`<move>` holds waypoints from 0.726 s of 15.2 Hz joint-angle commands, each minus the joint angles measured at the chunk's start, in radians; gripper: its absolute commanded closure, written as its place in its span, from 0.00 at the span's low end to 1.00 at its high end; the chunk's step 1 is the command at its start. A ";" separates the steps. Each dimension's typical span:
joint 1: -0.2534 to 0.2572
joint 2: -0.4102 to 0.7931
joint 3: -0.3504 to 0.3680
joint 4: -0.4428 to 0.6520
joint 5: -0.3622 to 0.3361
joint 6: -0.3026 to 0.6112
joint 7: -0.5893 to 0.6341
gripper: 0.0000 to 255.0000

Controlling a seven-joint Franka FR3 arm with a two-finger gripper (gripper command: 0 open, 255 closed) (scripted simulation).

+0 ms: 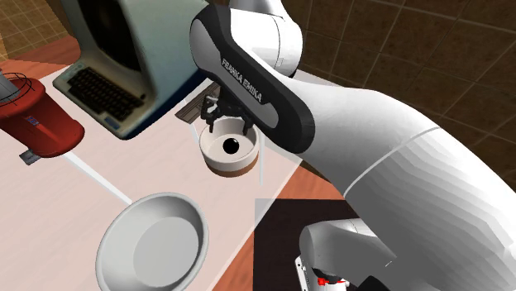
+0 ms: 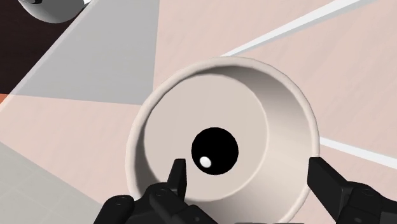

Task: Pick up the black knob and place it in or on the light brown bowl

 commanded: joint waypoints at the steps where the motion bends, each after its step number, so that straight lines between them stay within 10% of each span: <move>1: 0.000 0.000 0.000 0.000 0.000 0.000 0.000 0.00; 11: -0.015 0.040 -0.039 0.143 -0.031 -0.111 0.015 0.00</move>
